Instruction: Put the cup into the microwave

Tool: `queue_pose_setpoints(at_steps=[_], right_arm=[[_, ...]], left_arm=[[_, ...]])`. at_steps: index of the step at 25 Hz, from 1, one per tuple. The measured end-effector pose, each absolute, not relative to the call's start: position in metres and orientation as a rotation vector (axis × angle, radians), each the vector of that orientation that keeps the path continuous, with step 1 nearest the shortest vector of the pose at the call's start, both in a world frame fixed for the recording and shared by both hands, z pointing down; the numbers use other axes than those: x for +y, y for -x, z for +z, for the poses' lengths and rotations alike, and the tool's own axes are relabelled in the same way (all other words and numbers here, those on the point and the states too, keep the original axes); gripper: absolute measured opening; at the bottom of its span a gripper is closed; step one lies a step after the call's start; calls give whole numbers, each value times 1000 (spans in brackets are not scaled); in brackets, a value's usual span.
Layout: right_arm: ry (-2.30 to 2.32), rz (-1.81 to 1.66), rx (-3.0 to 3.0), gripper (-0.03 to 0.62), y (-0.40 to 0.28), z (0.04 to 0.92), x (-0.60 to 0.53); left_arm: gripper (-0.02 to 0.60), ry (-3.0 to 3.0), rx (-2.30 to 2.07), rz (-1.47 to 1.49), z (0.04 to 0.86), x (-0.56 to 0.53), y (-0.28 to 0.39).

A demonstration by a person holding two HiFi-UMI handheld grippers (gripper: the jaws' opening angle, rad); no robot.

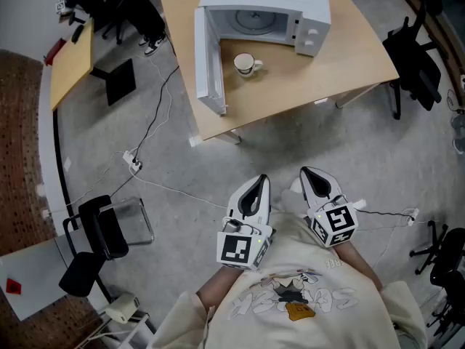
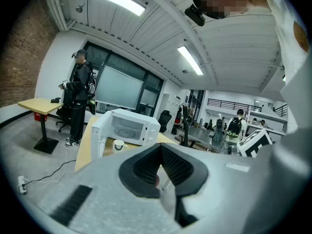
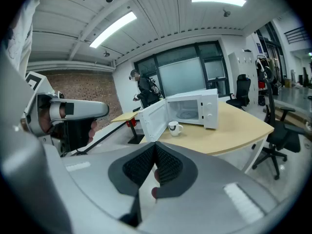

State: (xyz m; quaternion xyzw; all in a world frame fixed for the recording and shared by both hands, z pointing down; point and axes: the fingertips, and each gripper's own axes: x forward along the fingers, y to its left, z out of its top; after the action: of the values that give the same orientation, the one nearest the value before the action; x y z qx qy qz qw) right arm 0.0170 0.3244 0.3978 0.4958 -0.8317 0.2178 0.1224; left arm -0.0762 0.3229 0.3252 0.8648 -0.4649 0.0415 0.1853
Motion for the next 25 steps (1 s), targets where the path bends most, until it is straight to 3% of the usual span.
queue_pose_setpoints(at_steps=[14,15,16,17,25], right_arm=[[-1315,582,-2516,6,-46,395,327],[-1273,586,-2543,19,-51,393,327],[-1229,592,-2570,92,-56,391,327],[-1192,591,-2592,119,-62,389,327],[-1073,433,-2670,117,-109,375,309]], left_arm=[[3,-2406,-1458,205,329,329,45],[3,-2390,-1493,194,328,327,39],[3,-2371,-1524,181,328,327,33],[3,-2352,-1549,170,328,327,26],[3,-2231,-1692,140,330,328,-29]])
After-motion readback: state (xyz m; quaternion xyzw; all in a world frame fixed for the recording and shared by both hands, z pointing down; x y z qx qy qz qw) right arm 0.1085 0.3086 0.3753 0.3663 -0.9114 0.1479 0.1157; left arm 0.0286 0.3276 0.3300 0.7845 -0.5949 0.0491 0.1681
